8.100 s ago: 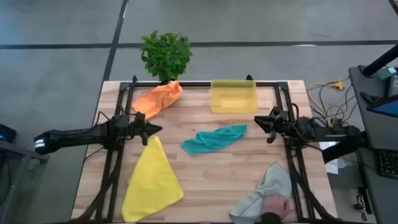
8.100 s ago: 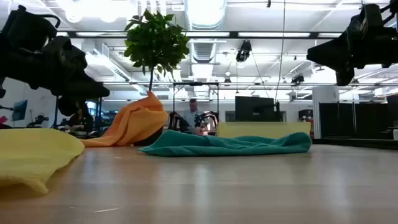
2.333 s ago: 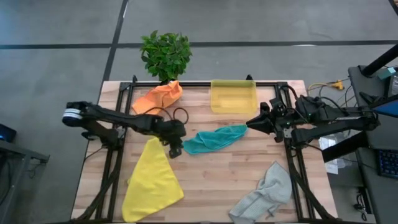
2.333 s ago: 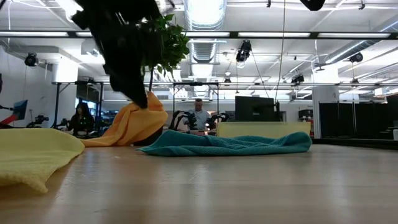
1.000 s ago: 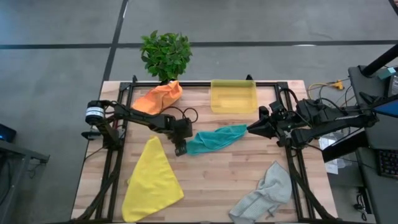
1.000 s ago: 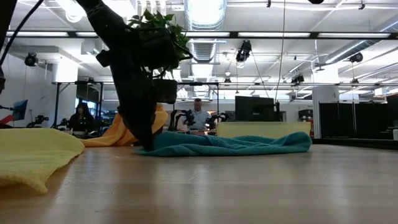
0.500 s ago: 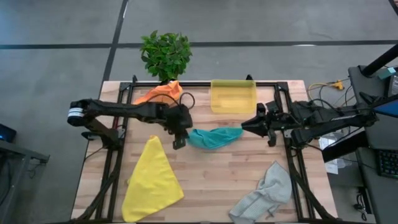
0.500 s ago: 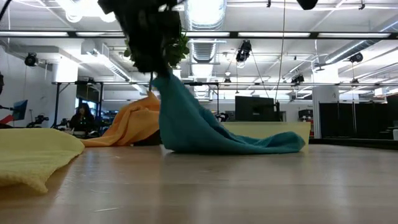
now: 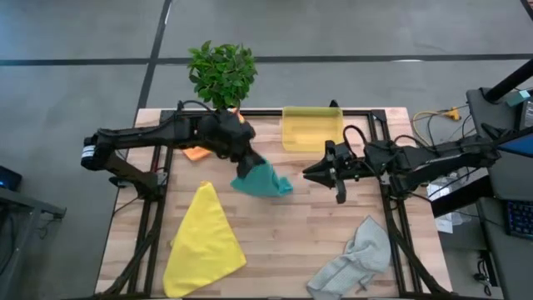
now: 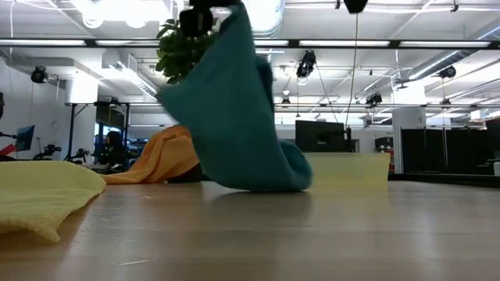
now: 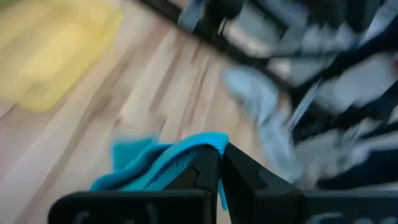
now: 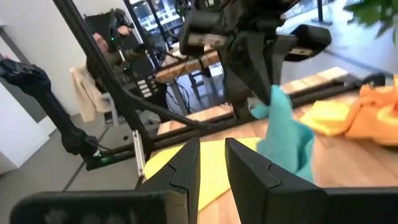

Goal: Fold microfiber towels
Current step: Fold the blue microfiber towel

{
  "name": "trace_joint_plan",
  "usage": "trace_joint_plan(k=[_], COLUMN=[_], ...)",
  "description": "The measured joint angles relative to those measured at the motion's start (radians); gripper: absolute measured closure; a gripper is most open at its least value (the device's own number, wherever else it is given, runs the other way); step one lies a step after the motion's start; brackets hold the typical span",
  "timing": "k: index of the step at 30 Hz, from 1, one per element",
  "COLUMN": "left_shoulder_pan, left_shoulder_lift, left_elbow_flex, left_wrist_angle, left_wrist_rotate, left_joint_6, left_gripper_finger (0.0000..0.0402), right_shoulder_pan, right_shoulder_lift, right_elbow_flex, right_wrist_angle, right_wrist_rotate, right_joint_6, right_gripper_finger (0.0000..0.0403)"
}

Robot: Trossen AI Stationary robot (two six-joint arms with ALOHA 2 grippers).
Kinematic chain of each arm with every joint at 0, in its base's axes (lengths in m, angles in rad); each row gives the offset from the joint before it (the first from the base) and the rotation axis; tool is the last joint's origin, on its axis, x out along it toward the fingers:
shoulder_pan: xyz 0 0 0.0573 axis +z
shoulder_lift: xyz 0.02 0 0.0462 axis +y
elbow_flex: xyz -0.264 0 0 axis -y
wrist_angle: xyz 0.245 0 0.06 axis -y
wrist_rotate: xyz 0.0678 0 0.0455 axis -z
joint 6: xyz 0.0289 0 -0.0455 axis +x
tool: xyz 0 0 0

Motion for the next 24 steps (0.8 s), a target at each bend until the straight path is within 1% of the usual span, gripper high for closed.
trace_joint_plan(k=[4,6,9,10,12,16,18,21,24], left_shoulder_pan=[0.004,0.006,0.014,0.018,0.024,0.036,0.039,0.043,0.043], left_shoulder_lift=[-0.01,-0.013,-0.013,-0.012,-0.012,-0.012,-0.012,-0.012,-0.011], left_elbow_flex=[0.002,0.0,-0.002,-0.003,-0.005,-0.012,-0.014,-0.001,0.032], left_wrist_angle=[0.201,0.284,0.312,0.309,0.301,0.301,0.28,0.163,-0.028], left_wrist_rotate=[0.009,0.017,0.042,0.051,0.102,0.263,0.319,0.37,0.382], left_joint_6=[-0.119,-0.139,-0.14,-0.14,-0.134,-0.108,-0.102,-0.054,0.024], left_gripper_finger=[0.0401,0.0401,0.0402,0.0402,0.0402,0.0402,0.0402,0.0402,0.0402], right_shoulder_pan=[0.0,0.0,0.0,0.0,0.0,0.0,0.0,-0.01,-0.022], right_shoulder_lift=[0.002,-0.002,-0.003,-0.006,-0.008,-0.001,0.007,0.023,0.049], right_elbow_flex=[0.034,0.042,0.052,0.051,0.051,0.051,0.051,0.051,0.051], right_wrist_angle=[-0.001,-0.001,0.0,-0.005,-0.003,-0.004,-0.003,-0.001,0.001], right_wrist_rotate=[0.0,0.001,0.015,0.016,0.017,0.017,0.017,0.017,0.018], right_joint_6=[-0.058,-0.082,-0.117,-0.127,-0.14,-0.216,-0.247,-0.235,-0.207], right_gripper_finger=[0.0332,0.0332,0.0332,0.0332,0.0332,0.0332,0.0332,0.0332,0.0332])
